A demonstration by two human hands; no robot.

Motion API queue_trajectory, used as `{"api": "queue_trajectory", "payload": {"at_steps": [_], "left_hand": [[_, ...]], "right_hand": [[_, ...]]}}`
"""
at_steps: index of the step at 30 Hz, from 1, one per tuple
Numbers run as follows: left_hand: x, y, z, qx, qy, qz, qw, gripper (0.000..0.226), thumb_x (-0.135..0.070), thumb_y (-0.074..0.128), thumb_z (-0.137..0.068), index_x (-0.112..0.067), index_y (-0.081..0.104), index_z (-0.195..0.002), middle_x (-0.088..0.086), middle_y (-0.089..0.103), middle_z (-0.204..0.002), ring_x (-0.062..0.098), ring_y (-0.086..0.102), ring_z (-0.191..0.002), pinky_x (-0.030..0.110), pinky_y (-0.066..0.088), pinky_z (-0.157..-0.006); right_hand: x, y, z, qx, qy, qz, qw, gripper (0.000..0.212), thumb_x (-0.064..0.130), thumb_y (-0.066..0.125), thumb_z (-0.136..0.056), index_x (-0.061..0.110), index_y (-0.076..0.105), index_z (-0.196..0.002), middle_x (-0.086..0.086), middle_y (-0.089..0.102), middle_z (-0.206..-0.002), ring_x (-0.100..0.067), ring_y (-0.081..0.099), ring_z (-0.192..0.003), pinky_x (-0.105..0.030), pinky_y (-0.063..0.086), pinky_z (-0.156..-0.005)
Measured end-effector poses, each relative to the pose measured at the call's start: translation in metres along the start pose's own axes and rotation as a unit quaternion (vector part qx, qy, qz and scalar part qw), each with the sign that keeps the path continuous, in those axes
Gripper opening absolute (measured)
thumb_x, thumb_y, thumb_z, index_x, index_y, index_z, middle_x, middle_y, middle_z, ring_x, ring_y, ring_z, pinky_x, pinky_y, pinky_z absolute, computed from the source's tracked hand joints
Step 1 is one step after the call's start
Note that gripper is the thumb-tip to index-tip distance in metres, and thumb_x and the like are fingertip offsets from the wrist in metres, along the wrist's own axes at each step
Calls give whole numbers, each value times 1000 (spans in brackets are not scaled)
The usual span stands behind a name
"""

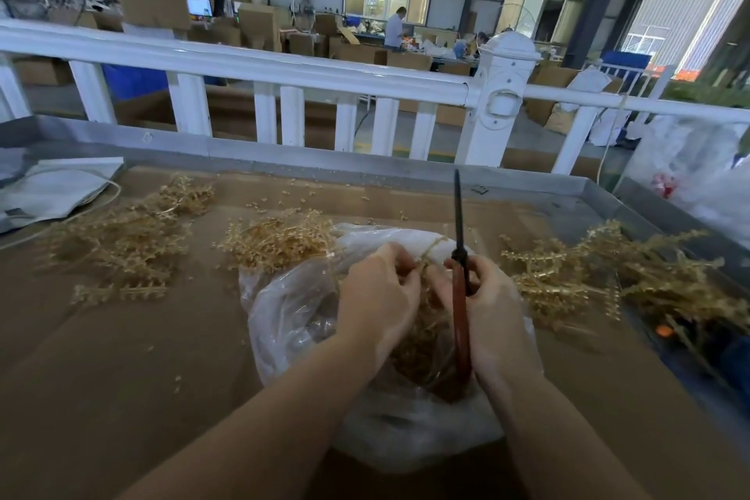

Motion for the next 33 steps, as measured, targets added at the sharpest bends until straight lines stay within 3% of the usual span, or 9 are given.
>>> {"api": "queue_trajectory", "payload": {"at_steps": [3, 7, 12, 14, 16, 22, 25, 29, 33], "left_hand": [[-26, 1, 13, 2, 117, -26, 993, 11, -13, 61, -89, -23, 61, -84, -13, 62, -77, -2, 56, -69, 6, 42, -63], [-33, -4, 19, 20, 159, -3, 987, 9, -16, 65, -87, -20, 68, -95, -19, 60, -83, -3, 57, -79, 5, 42, -72], [11, -18, 8, 32, -38, 203, 978, 20, -24, 66, -87, -31, 59, -104, -10, 62, -107, 3, 58, -100, 17, 49, -81], [28, -9, 9, 69, -156, 345, 923, 37, -24, 66, -84, -25, 54, -119, -1, 57, -122, 12, 56, -108, 23, 46, -81], [37, 4, 14, 90, -248, 442, 857, 56, -28, 67, -74, -14, 51, -126, 9, 59, -123, 20, 58, -109, 29, 45, -86], [49, 13, 21, 157, -322, 510, 782, 50, -31, 70, -71, 1, 64, -109, 18, 71, -101, 28, 70, -89, 36, 56, -74], [54, 6, 18, 154, -290, 498, 803, 41, -15, 74, -65, 2, 64, -101, 16, 72, -89, 28, 71, -80, 33, 57, -63], [60, 1, 18, 119, -263, 430, 855, 65, -12, 83, -47, -5, 60, -107, 14, 73, -93, 30, 71, -87, 39, 57, -73], [64, -3, 19, 79, -248, 420, 869, 62, -15, 85, -41, -7, 60, -97, 9, 74, -83, 25, 72, -80, 34, 57, -66]], "right_hand": [[1, 1, -11, -16, 44, -96, 994, 18, 31, 70, -84, 18, 65, -95, -1, 69, -90, -18, 68, -85, -40, 55, -82], [6, 0, -22, -19, 51, -117, 992, 26, 7, 69, -81, 30, 57, -81, -3, 67, -89, -19, 68, -82, -47, 57, -78], [-2, 9, -26, 36, 78, -163, 983, 23, 0, 69, -81, 18, 62, -94, -15, 72, -88, -26, 70, -83, -35, 58, -70], [2, 18, -21, 76, 95, -242, 963, 21, -4, 68, -82, 10, 62, -98, -14, 72, -73, -21, 72, -68, -20, 50, -48], [9, 25, -16, 113, 88, -275, 951, 21, -3, 67, -83, 9, 63, -99, -14, 72, -73, -22, 71, -68, -17, 46, -44], [23, 26, -7, 161, 50, -227, 959, 21, -3, 61, -88, 6, 62, -107, 8, 71, -64, 0, 67, -58, -8, 45, -45], [21, 28, -6, 151, 47, -157, 975, 25, -2, 64, -85, 7, 63, -108, 5, 71, -67, 6, 63, -52, -4, 39, -42], [19, 31, -5, 127, 19, -65, 990, 27, 3, 65, -85, 11, 66, -111, 4, 69, -79, 5, 65, -62, -1, 41, -52], [28, 31, -5, 101, -45, -6, 994, 22, 7, 68, -82, 29, 64, -88, 19, 61, -71, 16, 60, -71, -1, 43, -61]]}}
Point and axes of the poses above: each hand's wrist, its own z-axis away from the middle knuckle, its own y-axis out of the palm, x = y × z, the point moved 9 cm from there along -z, towards the middle knuckle
